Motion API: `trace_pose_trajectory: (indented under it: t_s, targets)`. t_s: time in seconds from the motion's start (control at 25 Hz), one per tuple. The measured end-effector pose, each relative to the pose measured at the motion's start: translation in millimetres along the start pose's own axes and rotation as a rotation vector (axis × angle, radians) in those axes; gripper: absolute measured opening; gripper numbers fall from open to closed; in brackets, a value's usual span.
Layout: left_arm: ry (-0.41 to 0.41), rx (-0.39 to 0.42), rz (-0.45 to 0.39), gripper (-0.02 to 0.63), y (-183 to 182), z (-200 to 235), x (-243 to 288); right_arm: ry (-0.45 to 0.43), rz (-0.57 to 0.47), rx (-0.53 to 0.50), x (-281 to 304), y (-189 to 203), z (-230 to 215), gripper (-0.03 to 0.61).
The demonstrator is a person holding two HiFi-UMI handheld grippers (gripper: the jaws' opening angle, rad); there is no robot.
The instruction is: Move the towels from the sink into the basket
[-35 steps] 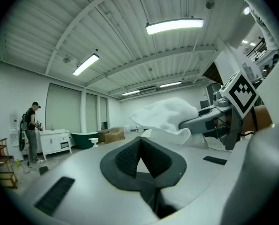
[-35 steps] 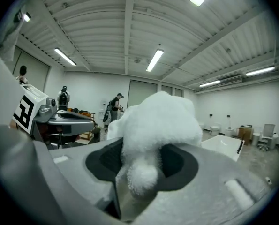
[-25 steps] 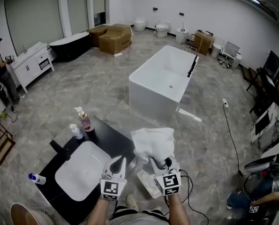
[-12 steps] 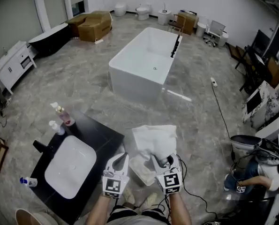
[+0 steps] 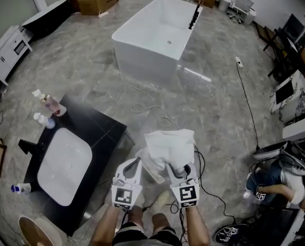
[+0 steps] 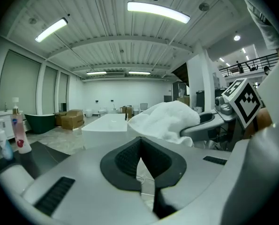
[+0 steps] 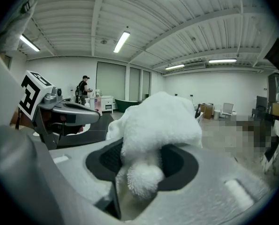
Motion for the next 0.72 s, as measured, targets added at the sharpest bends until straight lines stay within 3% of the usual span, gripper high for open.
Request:
trace_pose_trajectory:
  t_s: [0.24, 0.36, 0.44, 0.6, 0.72]
  targets:
    - [0.028, -0.004, 0.044, 0.009, 59.7, -4.8, 32.0, -0.026, 0.023, 0.022, 41.5, 67.2, -7.4, 0.193]
    - [0.038, -0.021, 0.075, 0.009, 100.2, -16.7, 48.6, -0.032, 0.056, 0.031, 58.6, 117.1, -11.9, 0.193]
    - [0.03, -0.072, 0.11, 0.009, 126.3, -26.5, 56.1, -0.04, 0.091, 0.041, 67.9, 151.3, -12.7, 0.193]
    - [0.066, -0.013, 0.147, 0.009, 194.8, -34.5, 76.1, -0.051, 0.134, 0.062, 91.0, 217.7, -12.3, 0.193]
    - [0.068, -0.054, 0.183, 0.009, 239.8, -45.6, 90.2, -0.058, 0.162, 0.08, 105.8, 267.8, -13.5, 0.193]
Point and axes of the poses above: the fingertips, and each gripper's own axes: x forward along the fingers, z to its left, y out of its underside, the point moved 10 cm from there along -x, backward along the fingers, and after that the axes turned 4 degrees about x, right-handed, at the moved point
